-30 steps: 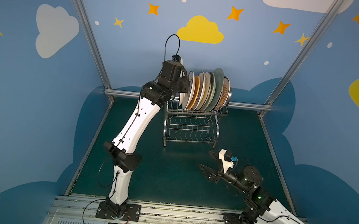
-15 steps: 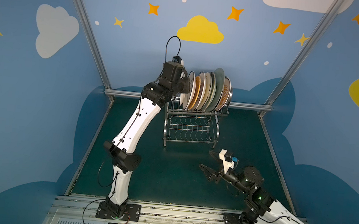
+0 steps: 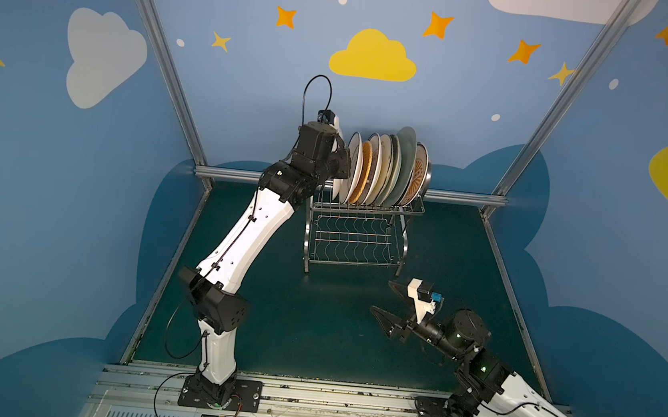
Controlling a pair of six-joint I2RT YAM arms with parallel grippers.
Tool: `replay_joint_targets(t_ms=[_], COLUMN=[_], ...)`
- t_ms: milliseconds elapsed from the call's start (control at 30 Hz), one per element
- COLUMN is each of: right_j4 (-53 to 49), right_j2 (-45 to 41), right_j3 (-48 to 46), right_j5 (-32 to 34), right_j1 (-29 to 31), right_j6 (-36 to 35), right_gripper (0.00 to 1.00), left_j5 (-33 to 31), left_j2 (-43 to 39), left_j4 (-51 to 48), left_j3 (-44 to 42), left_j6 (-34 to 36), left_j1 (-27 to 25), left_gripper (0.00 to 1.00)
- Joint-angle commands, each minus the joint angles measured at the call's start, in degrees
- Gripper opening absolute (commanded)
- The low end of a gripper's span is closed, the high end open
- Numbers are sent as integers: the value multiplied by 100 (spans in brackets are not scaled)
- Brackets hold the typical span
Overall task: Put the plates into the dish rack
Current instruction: 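Lower the plate into the front slot of the upper rack tier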
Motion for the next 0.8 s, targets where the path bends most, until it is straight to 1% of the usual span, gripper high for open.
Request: replay_joint_targets(t_ms=[0, 200, 267, 367, 767], right_j4=[49, 76, 87, 85, 71], right_j2=[-24, 64, 83, 101, 84], right_j3=[152, 149, 147, 152, 155], right_j5=[46, 39, 37, 45, 63], right_j1=[29, 33, 32, 31, 39], right_j6=[-38, -31, -25, -31, -43], right_gripper=[88, 88, 88, 88, 88], left_j5=[29, 82, 91, 118, 196], left_j2=[-273, -647, -668, -663, -552], left_j4=[342, 757, 788, 779, 715], left_j3=[-475, -1188, -1269, -1290, -1098], left_j6=[83, 68, 66, 63, 65], left_j1=[34, 28, 32, 33, 26], left_gripper=[4, 4, 4, 9, 17])
